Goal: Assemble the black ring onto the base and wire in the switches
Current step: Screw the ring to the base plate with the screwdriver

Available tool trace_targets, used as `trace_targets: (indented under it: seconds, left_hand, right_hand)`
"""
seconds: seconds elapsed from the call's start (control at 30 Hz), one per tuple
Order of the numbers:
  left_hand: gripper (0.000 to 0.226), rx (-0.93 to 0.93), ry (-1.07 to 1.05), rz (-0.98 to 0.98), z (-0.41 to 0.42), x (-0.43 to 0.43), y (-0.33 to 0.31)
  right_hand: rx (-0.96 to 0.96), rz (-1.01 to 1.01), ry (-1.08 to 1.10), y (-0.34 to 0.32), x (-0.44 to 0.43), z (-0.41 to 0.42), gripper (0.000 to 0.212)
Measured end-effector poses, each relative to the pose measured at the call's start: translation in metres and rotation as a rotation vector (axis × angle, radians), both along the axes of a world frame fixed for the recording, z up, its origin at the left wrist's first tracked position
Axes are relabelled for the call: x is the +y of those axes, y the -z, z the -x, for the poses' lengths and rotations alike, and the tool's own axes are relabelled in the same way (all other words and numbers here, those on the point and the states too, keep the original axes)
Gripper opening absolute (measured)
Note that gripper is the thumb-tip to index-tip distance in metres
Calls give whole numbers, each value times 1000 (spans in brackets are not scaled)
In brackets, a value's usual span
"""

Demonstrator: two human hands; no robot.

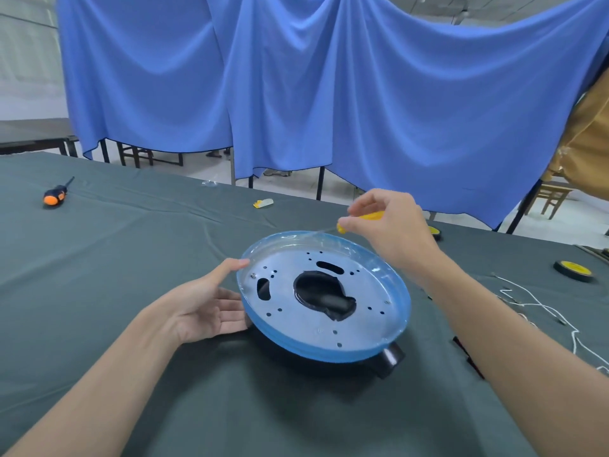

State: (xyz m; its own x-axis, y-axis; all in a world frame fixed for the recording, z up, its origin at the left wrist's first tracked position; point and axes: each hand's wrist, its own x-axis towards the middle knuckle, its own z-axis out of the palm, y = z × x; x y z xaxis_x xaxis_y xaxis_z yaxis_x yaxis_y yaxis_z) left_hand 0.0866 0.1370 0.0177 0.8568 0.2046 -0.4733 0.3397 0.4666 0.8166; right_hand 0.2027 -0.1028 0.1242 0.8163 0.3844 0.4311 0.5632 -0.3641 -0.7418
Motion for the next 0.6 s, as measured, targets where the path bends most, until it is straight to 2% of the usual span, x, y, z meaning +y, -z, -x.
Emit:
trace_targets:
  seconds: [0.17, 0.3, 0.43, 0.53, 0.6]
  left_hand:
    - [109, -14, 84, 3, -4, -3, 3]
    - [101, 12, 131, -40, -10, -3, -3]
    - [94, 97, 224, -221, -18, -2, -18]
    - [74, 148, 240, -438, -23, -5, -27]
    - [70, 156, 241, -520, -26, -4, -28]
  right_hand:
    - [160, -208, -177, 0, 31, 8, 27]
    - [88, -178, -202, 6, 53, 6, 19]
    - [14, -145, -232, 10, 68, 8, 20]
    - [-26, -184, -258, 7, 74, 9, 19]
    - [-45, -202, -260, 6, 76, 10, 19]
